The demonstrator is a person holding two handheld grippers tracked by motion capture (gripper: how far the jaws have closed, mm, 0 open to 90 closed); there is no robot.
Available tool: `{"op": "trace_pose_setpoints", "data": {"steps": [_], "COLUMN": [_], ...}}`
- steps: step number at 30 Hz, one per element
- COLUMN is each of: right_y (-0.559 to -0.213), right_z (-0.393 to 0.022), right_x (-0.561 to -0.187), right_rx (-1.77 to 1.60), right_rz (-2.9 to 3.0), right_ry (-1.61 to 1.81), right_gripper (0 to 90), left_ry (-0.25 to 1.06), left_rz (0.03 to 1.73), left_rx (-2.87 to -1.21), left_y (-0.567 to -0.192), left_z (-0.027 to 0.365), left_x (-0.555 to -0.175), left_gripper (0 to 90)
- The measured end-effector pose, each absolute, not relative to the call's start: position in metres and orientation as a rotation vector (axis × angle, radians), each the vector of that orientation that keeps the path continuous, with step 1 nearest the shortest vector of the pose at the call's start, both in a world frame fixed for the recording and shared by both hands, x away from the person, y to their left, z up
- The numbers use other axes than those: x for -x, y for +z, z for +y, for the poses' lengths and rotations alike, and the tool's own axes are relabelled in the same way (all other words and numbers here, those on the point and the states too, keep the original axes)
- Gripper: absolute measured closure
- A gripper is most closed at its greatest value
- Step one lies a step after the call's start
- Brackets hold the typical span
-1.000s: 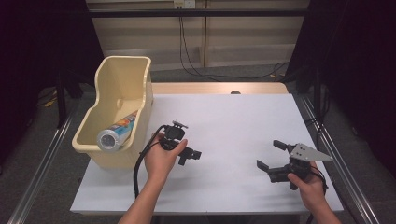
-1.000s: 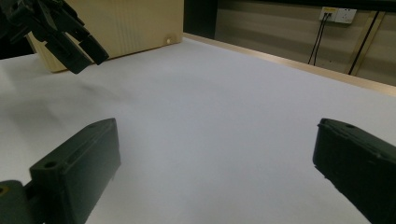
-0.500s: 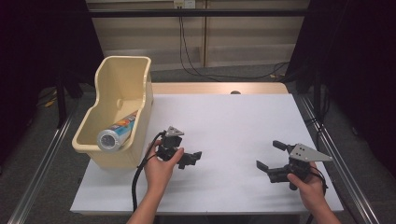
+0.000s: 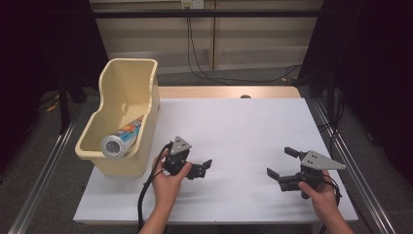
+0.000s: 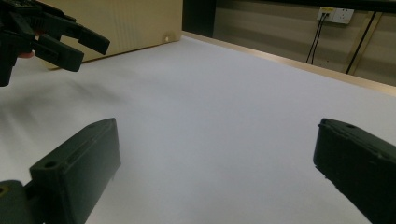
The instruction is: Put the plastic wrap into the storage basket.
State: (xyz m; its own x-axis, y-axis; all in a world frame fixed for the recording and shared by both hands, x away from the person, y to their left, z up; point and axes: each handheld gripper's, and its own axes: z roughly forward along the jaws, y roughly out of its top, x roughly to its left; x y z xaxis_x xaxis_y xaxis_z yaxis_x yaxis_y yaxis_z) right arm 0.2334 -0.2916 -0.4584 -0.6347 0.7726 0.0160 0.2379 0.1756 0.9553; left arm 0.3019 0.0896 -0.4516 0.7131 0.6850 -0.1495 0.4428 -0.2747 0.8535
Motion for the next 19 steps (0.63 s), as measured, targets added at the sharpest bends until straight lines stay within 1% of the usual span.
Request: {"op": "trace_pose_setpoints", "data": {"steps": [6,11,19], "right_y": [-0.4591,-0.4589,-0.4602], "right_z": [-0.2901,-0.2902,-0.2912], "right_x": [-0.2331,-0.2323,-0.2326], "right_rx": [-0.947,-0.948,-0.954], "right_rz": [1.977,1.977,1.978], "right_ry": [1.461,1.463,1.455], "right_gripper": [0.2,0.2,0.3], "left_ry": [0.314,0.349,0.353], "left_rz": [0.864,0.86,0.849], "left_rx": [-1.886,-1.873,-1.857], "left_y": [-0.4545,-0.4534,-0.4517], "left_z": [0.0936,0.0959,0.0992], "left_x": [-0.298,-0.2975,-0.2969], "left_gripper": [3.3,3.3,3.3]}}
